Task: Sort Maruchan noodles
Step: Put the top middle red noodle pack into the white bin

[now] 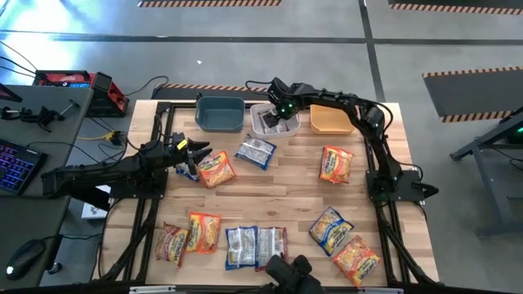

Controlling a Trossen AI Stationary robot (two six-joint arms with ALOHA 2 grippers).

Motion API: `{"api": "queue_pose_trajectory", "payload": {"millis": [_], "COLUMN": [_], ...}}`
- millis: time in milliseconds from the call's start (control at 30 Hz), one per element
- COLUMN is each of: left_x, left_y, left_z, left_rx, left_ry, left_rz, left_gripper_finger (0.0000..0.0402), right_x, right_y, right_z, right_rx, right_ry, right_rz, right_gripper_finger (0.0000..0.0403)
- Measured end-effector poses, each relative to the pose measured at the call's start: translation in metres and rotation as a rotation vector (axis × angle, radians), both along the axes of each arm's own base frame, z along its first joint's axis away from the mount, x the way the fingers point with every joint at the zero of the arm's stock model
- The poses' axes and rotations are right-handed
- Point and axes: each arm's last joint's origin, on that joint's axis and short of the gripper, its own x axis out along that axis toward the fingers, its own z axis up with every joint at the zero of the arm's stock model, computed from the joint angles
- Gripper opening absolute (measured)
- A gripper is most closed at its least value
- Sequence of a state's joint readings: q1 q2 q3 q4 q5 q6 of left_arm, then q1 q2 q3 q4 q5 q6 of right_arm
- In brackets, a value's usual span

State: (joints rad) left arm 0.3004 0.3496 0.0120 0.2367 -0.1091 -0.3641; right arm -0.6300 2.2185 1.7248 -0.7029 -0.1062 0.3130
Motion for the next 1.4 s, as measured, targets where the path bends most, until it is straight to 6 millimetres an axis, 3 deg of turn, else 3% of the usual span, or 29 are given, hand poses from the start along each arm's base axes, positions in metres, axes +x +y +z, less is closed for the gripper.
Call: {"api": "queue_pose_trajectory", "payload": {"millis": [167, 467, 600, 800, 1167, 1300, 1400], "left_x": [0.0, 0.0, 0.0, 0.0, 0.0, 0.001, 0.002], "left_y": [0.0, 0.0, 0.0, 0.0, 0.0, 0.001, 0.003], "left_z": [0.0, 0.0, 0.0, 0.0, 0.006, 0.013, 0.015], "left_rx": [0.0, 0.0, 0.0, 0.0, -0.006, 0.082, 0.187], "left_ry": [0.0, 0.001, 0.001, 0.001, -0.067, -0.103, -0.074], "left_rz": [0.0, -0.001, -0.002, -0.002, 0.011, 0.015, 0.07], "left_gripper_finger": [0.0161, 0.0161, 0.0161, 0.0161, 0.0161, 0.0163, 0.0174], "right_x": [0.0, 0.004, 0.004, 0.0, -0.015, -0.02, -0.015], "right_y": [-0.002, -0.004, -0.005, 0.0, 0.014, 0.024, 0.035], "right_z": [-0.005, -0.005, -0.002, 0.015, 0.09, 0.116, 0.122], "right_rx": [0.016, 0.011, 0.011, -0.009, -0.105, -0.074, -0.021], "right_ry": [-0.005, -0.061, -0.088, -0.098, -0.243, -0.381, -0.483], "right_rz": [0.002, 0.02, 0.046, 0.09, 0.203, 0.348, 0.48], "right_gripper_finger": [0.0284, 0.0082, 0.0016, 0.0006, 0.0, 0.0, 0.0]}}
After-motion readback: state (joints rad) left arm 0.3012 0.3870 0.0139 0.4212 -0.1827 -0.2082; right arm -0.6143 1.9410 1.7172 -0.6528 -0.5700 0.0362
